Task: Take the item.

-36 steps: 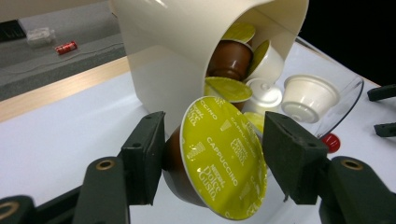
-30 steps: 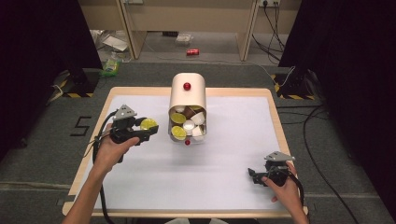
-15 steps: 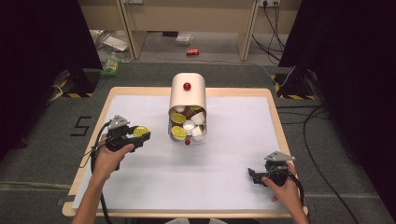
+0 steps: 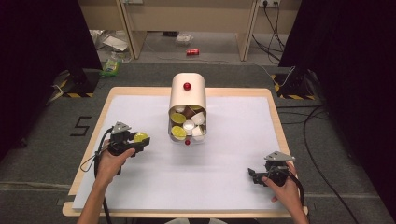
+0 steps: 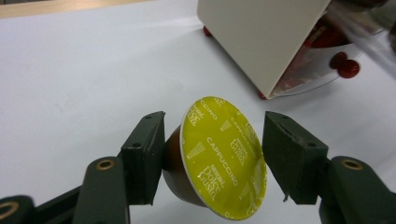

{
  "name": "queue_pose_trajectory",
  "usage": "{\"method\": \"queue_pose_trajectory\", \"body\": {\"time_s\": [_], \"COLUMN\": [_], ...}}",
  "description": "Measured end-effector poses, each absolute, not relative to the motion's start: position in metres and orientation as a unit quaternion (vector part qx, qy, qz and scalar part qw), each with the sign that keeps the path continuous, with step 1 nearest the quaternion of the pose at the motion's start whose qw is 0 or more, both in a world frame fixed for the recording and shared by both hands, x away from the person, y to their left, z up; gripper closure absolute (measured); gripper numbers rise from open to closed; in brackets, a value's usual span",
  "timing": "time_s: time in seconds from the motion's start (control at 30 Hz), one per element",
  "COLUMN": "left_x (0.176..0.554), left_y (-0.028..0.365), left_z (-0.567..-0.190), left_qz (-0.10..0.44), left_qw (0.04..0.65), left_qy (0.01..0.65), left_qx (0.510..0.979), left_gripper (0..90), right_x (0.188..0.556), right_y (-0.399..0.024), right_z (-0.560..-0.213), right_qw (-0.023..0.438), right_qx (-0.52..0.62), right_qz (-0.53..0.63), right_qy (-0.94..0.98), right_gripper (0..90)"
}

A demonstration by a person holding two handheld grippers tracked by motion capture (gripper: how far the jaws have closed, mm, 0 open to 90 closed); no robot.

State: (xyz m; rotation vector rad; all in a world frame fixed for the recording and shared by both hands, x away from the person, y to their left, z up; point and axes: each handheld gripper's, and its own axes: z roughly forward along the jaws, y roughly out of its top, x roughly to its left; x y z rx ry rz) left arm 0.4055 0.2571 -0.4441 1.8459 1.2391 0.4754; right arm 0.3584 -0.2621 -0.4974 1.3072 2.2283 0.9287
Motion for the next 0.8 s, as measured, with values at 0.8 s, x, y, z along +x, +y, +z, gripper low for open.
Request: {"method": "queue_pose_trajectory", "body": {"time_s": [0.8], "left_x": [0.412], "left_y": [0.259], "left_z": [-0.472], "left_qz": [0.189], "left_qw": [0.385], "left_qy": [0.508], "left_qx": [0.747], "left_gripper": [40.2], "right_x": [0.358], "right_y": [-0.262], "right_z": [-0.497], "right_qw": [0.197], "right_qx": [0.467], "right_qz": [0.332], "right_qy": [0.796], "right_gripper": [7.2]}}
